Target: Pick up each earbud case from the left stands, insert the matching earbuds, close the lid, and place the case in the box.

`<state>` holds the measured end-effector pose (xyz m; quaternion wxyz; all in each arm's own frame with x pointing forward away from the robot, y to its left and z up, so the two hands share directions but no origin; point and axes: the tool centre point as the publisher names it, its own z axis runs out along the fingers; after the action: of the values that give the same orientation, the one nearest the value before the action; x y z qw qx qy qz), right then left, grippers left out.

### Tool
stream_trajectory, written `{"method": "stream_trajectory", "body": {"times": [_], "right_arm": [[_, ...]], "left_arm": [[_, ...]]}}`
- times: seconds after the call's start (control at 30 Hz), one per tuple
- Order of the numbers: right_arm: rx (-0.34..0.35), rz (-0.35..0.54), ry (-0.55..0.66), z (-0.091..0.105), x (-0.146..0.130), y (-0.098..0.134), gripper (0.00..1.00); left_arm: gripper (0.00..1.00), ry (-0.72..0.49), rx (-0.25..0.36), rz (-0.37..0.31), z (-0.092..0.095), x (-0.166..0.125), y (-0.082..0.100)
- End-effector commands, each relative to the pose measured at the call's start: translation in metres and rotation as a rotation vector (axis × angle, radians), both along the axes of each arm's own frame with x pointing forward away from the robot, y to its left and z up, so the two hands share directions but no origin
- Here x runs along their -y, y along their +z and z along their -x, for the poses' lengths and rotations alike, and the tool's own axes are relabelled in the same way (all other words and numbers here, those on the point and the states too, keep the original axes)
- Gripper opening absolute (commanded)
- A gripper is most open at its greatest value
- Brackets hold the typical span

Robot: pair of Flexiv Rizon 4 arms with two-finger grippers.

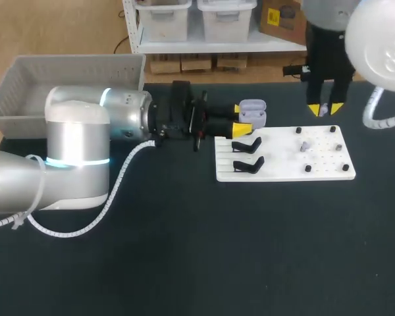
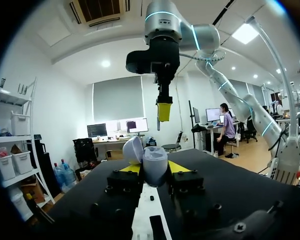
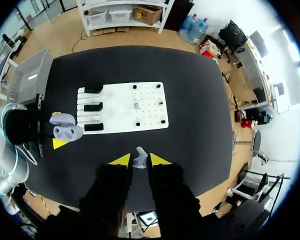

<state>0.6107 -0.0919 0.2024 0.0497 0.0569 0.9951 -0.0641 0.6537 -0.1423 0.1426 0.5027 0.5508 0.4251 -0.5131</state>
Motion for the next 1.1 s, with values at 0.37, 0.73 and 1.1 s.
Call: {"method": "stream_trajectory", "body": {"times": [0.37, 0.73, 1.1], "right_arm": [[-0.016, 0.015, -0.003, -0.007, -0.006, 0.000, 0.00], [-0.053, 0.012, -0.144, 0.004, -0.047, 0.003, 0.00], [-0.056, 0.014, -0.303, 0.002, -0.066, 0.005, 0.00]], "left_arm": [[0.00, 0.006, 0.002, 0.000, 0.001, 0.002, 0.000], [0.00, 0.006, 0.002, 0.000, 0.001, 0.002, 0.000], [0.00, -0.017, -0.031, -0.035, 0.011, 0.015, -0.008]]}}
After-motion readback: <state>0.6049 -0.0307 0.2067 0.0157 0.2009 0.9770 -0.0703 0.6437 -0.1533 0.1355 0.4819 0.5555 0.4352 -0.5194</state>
